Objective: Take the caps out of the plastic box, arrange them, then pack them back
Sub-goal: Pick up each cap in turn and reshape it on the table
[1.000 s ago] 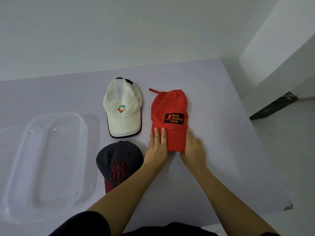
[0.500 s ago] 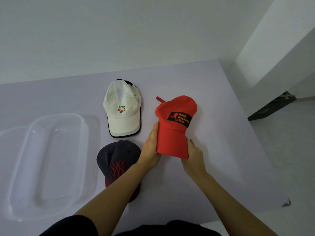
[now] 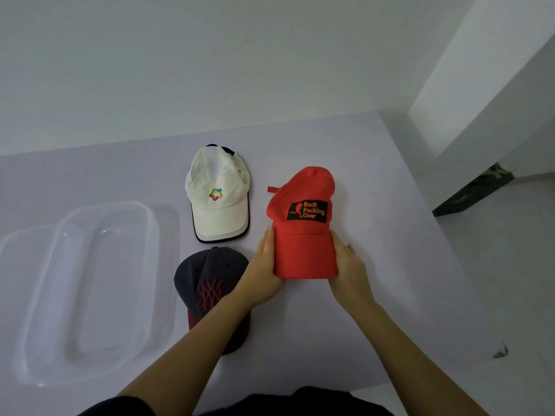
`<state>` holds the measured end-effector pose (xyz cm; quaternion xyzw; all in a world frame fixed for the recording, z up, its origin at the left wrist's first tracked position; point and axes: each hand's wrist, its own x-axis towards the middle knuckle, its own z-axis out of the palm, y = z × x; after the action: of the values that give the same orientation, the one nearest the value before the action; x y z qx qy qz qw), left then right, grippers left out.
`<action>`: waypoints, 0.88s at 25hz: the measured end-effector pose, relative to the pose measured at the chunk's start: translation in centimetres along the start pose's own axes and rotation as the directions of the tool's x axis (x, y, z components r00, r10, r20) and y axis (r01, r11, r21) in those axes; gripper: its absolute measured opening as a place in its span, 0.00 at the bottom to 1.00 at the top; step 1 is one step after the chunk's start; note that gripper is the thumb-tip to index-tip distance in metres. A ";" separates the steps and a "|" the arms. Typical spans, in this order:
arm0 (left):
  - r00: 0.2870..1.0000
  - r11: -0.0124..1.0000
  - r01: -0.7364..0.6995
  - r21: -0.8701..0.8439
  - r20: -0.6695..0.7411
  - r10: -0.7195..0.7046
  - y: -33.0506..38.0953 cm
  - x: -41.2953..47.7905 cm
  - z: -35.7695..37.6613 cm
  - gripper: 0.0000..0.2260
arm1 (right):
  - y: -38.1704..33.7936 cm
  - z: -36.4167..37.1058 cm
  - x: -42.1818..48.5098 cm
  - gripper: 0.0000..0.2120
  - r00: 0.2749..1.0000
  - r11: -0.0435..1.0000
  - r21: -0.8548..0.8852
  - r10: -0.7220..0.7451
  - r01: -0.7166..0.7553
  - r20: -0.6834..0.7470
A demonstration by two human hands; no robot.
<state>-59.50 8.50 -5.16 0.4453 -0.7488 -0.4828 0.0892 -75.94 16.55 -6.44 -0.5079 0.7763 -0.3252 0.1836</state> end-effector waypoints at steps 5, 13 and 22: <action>0.872 0.341 0.378 -0.861 0.208 -0.442 1.5 0.8 -1.6 0.24 | 1.2 -0.1 -0.5 0.33 0.984 0.965 -0.205 -0.174 0.163 -0.035; 0.762 0.369 0.445 -0.816 0.129 -0.635 4.0 0.8 -1.1 0.17 | -0.9 1.8 -2.9 0.28 0.971 0.965 -0.212 -0.189 0.156 -0.146; 0.700 0.360 0.371 -0.856 0.004 -0.714 2.7 -0.3 -2.9 0.19 | -2.0 0.4 -3.0 0.32 0.960 0.931 0.340 0.033 -0.130 0.278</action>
<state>-59.27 7.22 -1.42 0.6611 -0.2147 -0.6734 0.2519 -73.14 18.60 -5.51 -0.4727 0.6933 -0.3804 0.3888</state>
